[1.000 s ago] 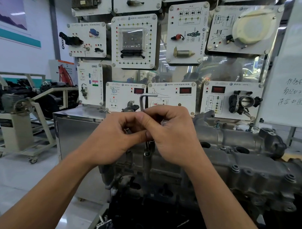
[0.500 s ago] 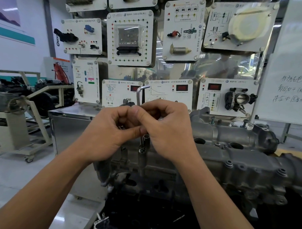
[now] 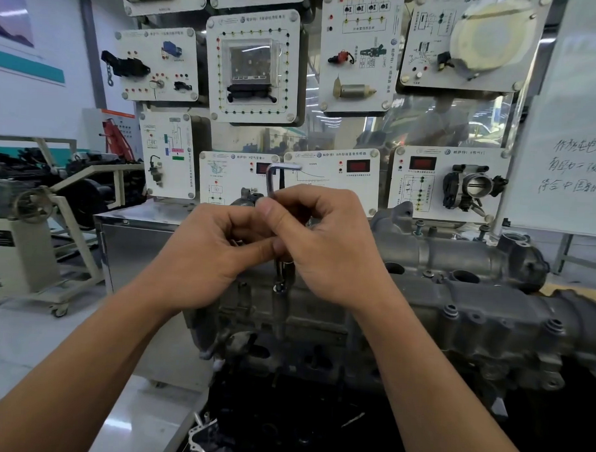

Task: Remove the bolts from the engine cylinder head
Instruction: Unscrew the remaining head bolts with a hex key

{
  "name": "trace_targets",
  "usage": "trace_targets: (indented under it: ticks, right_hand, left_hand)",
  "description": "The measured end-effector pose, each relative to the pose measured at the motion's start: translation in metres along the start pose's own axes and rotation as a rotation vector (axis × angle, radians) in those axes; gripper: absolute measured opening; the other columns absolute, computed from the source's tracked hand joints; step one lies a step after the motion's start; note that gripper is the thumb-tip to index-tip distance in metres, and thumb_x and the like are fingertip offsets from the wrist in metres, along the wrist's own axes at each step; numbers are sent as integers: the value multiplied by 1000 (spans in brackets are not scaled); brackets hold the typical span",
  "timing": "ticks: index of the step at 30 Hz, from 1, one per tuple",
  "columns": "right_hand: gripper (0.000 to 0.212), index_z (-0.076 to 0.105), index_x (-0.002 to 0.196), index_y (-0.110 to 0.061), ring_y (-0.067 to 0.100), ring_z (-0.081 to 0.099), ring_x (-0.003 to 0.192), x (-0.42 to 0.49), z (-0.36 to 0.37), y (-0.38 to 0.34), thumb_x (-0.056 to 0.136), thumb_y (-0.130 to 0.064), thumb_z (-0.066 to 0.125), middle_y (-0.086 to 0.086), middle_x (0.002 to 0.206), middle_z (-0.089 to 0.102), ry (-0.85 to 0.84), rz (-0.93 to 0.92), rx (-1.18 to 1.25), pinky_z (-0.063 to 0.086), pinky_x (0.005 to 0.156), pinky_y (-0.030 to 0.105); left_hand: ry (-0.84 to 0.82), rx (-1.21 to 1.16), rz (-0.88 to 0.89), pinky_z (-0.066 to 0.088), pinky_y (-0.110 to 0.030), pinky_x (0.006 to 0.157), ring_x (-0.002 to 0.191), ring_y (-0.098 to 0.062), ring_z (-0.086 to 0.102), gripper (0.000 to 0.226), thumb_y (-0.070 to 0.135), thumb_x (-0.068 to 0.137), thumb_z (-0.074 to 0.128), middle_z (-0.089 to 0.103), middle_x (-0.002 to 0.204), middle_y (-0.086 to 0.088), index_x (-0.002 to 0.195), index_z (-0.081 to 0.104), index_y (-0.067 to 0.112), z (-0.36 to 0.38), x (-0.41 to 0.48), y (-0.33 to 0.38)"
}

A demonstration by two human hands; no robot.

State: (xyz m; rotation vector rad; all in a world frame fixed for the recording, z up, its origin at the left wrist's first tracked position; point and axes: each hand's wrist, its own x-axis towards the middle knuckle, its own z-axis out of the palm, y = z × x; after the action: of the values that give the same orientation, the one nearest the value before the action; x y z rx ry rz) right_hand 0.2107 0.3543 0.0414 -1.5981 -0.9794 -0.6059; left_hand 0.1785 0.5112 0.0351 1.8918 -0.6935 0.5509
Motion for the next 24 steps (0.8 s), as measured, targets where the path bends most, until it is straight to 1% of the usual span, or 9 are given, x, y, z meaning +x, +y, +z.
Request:
trace_targets:
  ticks: [3,6,8,11,14,15,18,22,24]
  right_hand:
    - [5,77,86,-10,6,69,69,0,3,1,83,-14,79,-5,72,73,48,-14,36,57,67,20]
    - [1,77,84,-11,7,69,69,1,5,3,84,-12,77,-4,72,73,52,-3,56,57,67,21]
    - [4,77,85,-12,5,67,69,2,4,3,88,-11,73,-6,72,72,18,12,62,56,66,20]
    - [14,76,89,-9,17,69,74,2,-1,1,95,-12,64,2,77,74,-61,10,23,59,70,34]
    - [20,75,95,-7,16,67,77,4,-5,2,99,-14,56,1,79,72,-111,22,-12,57,70,36]
    - [21,74,95,-7,15,66,76,4,-6,2,100,-14,55,-2,76,71,-114,21,-19,57,70,34]
    - [17,76,92,-7,9,65,68,4,-6,4,97,-14,61,-7,69,70,-67,-2,1,55,66,26]
    - [5,78,86,-9,12,73,71,2,3,5,83,-14,78,-1,74,76,27,-8,86,62,70,32]
    - [4,77,80,-12,6,69,65,2,5,5,84,-13,77,-6,67,73,31,-14,69,57,63,23]
  left_hand:
    - [50,-30,22,55,-15,80,94,-9,73,23,22,72,73,78,96,8,94,74,26,3,2,-1]
    - [71,11,14,59,-24,77,86,-18,74,19,25,72,74,78,91,-1,91,74,27,4,2,-3]
    - [37,95,11,60,-29,77,84,-23,73,20,31,76,73,77,88,-3,95,74,26,1,2,-3]
    - [-69,63,-20,56,-23,85,97,-14,73,26,28,85,65,78,100,2,107,73,18,-5,0,-4]
    - [-61,2,-40,56,-21,85,99,-13,73,25,21,86,64,78,101,1,107,74,12,-6,0,-5]
    - [-32,11,-37,58,-25,85,97,-15,74,25,21,84,65,78,99,-1,105,75,10,-5,0,-5]
    - [49,31,-24,57,-47,88,91,-30,74,29,27,77,72,77,91,-11,95,74,4,0,1,-6]
    - [105,40,18,56,-52,83,91,-41,69,33,34,68,76,74,91,-20,93,74,12,3,1,-3]
    - [85,79,27,56,-54,77,83,-45,65,33,36,69,76,70,84,-23,91,73,12,2,1,-3]
